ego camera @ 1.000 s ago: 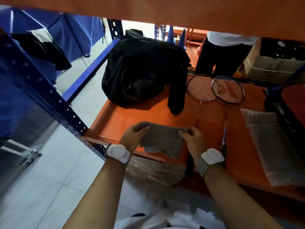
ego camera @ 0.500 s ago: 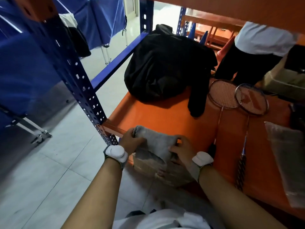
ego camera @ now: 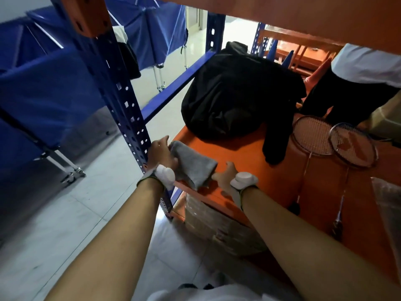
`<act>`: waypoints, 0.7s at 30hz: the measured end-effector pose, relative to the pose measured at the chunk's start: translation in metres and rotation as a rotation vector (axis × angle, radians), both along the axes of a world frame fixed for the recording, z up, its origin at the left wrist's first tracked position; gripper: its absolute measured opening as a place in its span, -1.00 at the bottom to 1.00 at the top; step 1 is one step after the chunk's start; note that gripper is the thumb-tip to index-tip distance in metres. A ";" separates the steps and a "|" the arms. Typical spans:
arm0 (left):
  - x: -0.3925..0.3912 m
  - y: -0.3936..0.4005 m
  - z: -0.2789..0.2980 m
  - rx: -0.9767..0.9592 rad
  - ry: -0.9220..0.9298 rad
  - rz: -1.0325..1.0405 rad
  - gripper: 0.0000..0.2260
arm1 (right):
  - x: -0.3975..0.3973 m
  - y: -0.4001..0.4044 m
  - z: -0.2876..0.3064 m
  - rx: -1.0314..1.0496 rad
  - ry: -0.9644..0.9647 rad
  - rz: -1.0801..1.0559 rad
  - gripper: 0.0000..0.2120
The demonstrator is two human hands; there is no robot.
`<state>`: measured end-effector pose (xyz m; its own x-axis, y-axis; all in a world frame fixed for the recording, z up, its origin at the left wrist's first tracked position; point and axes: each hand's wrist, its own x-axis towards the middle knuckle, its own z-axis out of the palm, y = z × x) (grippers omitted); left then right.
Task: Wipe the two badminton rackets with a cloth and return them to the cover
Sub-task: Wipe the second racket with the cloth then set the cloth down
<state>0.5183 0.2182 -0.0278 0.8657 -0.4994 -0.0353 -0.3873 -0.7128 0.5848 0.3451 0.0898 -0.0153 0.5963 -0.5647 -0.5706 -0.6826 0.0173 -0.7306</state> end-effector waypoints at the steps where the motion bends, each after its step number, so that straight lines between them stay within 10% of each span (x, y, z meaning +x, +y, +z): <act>1: -0.002 -0.003 -0.005 0.103 -0.048 -0.042 -0.39 | -0.001 0.000 -0.003 -0.024 0.027 0.009 -0.44; 5: -0.048 -0.008 -0.052 0.313 -0.171 -0.351 -0.67 | -0.025 0.013 -0.023 -0.044 0.130 0.142 -0.47; 10: -0.081 -0.005 -0.079 0.193 -0.185 -0.307 -0.75 | -0.035 0.014 -0.033 -0.076 0.145 0.182 0.04; 15: -0.086 -0.009 -0.070 0.206 -0.129 -0.211 -0.81 | -0.053 0.013 -0.050 -0.081 0.143 0.203 -0.49; 21: -0.099 -0.027 -0.059 0.383 -0.060 -0.143 -0.76 | -0.078 0.012 -0.051 -0.068 0.114 0.144 -0.57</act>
